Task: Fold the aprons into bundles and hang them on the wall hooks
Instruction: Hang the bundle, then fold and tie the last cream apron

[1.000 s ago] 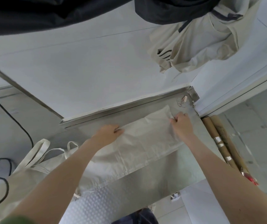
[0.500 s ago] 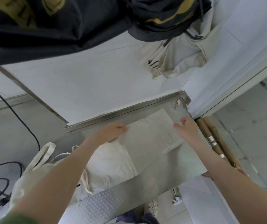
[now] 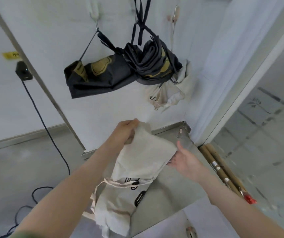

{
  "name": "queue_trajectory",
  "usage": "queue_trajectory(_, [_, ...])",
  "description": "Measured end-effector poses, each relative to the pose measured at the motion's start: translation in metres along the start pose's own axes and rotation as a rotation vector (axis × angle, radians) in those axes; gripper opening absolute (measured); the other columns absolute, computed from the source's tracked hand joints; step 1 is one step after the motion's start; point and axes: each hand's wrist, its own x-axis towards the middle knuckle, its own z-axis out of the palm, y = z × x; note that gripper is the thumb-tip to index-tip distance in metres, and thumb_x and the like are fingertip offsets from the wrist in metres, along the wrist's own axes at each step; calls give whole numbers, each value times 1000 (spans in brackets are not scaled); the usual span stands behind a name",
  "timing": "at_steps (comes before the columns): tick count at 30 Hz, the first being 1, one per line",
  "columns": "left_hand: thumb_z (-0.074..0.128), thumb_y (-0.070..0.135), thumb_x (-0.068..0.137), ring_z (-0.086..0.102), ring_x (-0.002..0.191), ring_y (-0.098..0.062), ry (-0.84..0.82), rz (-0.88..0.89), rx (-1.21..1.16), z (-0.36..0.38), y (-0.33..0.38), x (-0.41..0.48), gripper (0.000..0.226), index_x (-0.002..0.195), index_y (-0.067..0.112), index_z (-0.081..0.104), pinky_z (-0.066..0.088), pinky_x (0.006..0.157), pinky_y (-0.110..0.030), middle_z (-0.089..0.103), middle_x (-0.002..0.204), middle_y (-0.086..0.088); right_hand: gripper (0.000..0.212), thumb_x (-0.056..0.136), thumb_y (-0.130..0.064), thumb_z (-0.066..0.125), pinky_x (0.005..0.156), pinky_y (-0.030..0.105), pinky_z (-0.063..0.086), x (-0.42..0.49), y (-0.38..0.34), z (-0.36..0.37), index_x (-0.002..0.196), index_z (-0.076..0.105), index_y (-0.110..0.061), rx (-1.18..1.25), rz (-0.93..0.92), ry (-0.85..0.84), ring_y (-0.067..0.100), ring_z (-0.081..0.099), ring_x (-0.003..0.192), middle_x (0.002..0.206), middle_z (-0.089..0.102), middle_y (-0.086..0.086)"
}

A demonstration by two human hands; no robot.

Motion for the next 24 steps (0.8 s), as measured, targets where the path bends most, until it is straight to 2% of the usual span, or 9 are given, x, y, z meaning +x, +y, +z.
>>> queue_trajectory(2, [59,36,89,54,72,-27,-91,16,-162,-2,10,-8,32,93,4,61,43,62,-28,56,75,-14,94,48,-66,83,96,33,46,-6,-16,6,122,60,-12,58,-140,-43,18,62,113,123,66,6])
queue_trajectory(3, [57,31,91,61,83,-27,-149,41,-222,-4,18,-15,30,100,3,63,50,70,-28,64,88,-13,91,49,-59,86,97,33,47,-11,-26,10,122,60,-12,58,-215,-55,18,62,115,123,66,6])
queue_trajectory(5, [55,23,94,66,98,-21,-246,138,-269,-6,30,-26,30,115,2,63,54,80,-27,68,107,-10,56,63,-38,85,88,28,53,-21,-47,19,111,69,-11,27,-362,-43,19,65,108,116,69,8])
queue_trajectory(7, [58,17,90,64,106,-23,-314,214,-283,-5,38,-33,39,125,1,57,52,89,-29,66,117,-12,19,78,-19,68,78,27,56,-30,-66,31,93,76,-11,27,-465,14,19,70,93,100,74,8])
queue_trajectory(9, [59,14,90,65,103,-20,-299,243,-215,-1,45,-41,33,121,3,60,50,86,-27,68,114,-9,19,87,-13,56,74,29,57,-35,-83,39,96,72,-7,68,-538,61,19,71,84,90,74,8])
queue_trajectory(14, [55,21,96,68,98,-16,-98,324,-45,14,67,-53,22,108,10,69,51,83,-27,73,105,-2,14,95,-10,52,72,29,57,-51,-122,58,100,66,-9,33,-673,100,18,71,82,89,74,5])
queue_trajectory(19, [56,28,95,60,79,-16,139,456,0,25,90,-64,30,94,0,65,47,72,-31,66,86,-6,24,92,-5,58,89,31,54,-70,-139,53,114,64,-13,-355,-618,37,17,68,102,111,71,3])
queue_trajectory(22, [60,33,92,51,73,-19,180,541,12,25,102,-68,41,87,-8,56,39,68,-34,54,80,-10,19,93,-12,60,92,24,49,-75,-136,52,108,66,-22,-461,-621,121,8,66,101,112,70,-6])
queue_trajectory(24, [61,34,90,50,75,-14,229,599,60,28,108,-71,44,83,-8,54,38,69,-32,49,82,-5,15,92,-15,61,100,28,44,-75,-136,53,105,65,-22,-434,-680,242,11,60,107,115,63,-7])
